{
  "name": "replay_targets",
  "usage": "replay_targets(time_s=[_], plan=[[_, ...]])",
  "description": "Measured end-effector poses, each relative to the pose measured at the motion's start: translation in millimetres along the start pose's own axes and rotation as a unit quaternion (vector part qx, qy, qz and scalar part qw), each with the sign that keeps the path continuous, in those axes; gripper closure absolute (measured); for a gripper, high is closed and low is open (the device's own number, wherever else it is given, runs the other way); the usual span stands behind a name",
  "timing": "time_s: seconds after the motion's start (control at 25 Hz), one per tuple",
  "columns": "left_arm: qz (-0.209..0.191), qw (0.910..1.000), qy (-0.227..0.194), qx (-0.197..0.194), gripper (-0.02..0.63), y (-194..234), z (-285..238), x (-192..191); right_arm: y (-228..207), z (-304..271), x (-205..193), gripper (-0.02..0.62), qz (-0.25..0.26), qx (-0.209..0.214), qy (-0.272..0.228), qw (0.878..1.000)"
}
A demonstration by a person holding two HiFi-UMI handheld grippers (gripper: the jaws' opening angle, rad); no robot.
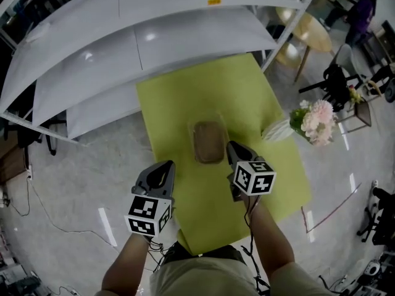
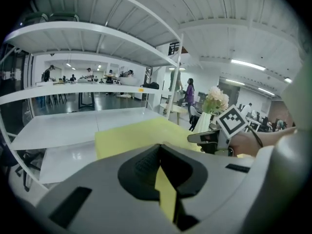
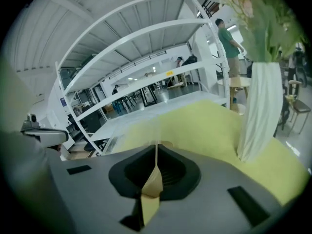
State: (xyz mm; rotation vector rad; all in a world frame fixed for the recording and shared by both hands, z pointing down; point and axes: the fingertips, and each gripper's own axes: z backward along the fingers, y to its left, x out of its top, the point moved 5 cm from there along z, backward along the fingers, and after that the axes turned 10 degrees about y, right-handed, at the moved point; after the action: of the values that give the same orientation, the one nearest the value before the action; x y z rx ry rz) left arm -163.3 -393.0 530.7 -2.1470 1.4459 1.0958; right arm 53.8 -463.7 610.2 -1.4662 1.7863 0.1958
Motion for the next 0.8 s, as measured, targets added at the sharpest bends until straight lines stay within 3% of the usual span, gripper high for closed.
replay_targets(time_s=[0.32,0.48,0.64,0.8], plan=[[-0.029,0.9964,-0.076,0.027,0.6,-7.4,53.7,52.3,47.1,104.7,69.3,0.575,0.022,0.051,-0.115,0.992],[-0.052,0.9912,-0.115,0.038,0.6,-23.9,90.9,79.5,73.0,164.1,93.9,0.575,0.049,0.063,-0.17,0.982],[-0.048,0.9853,-0.163,0.016,0.6,-44.0,129.6,105.7,95.0,222.1,109.4,0.575,0.07,0.078,-0.218,0.97],[-0.08,0.976,-0.201,0.028,0.6,-66.0,170.8,122.2,114.7,278.3,110.8,0.575,0.09,0.085,-0.26,0.958]])
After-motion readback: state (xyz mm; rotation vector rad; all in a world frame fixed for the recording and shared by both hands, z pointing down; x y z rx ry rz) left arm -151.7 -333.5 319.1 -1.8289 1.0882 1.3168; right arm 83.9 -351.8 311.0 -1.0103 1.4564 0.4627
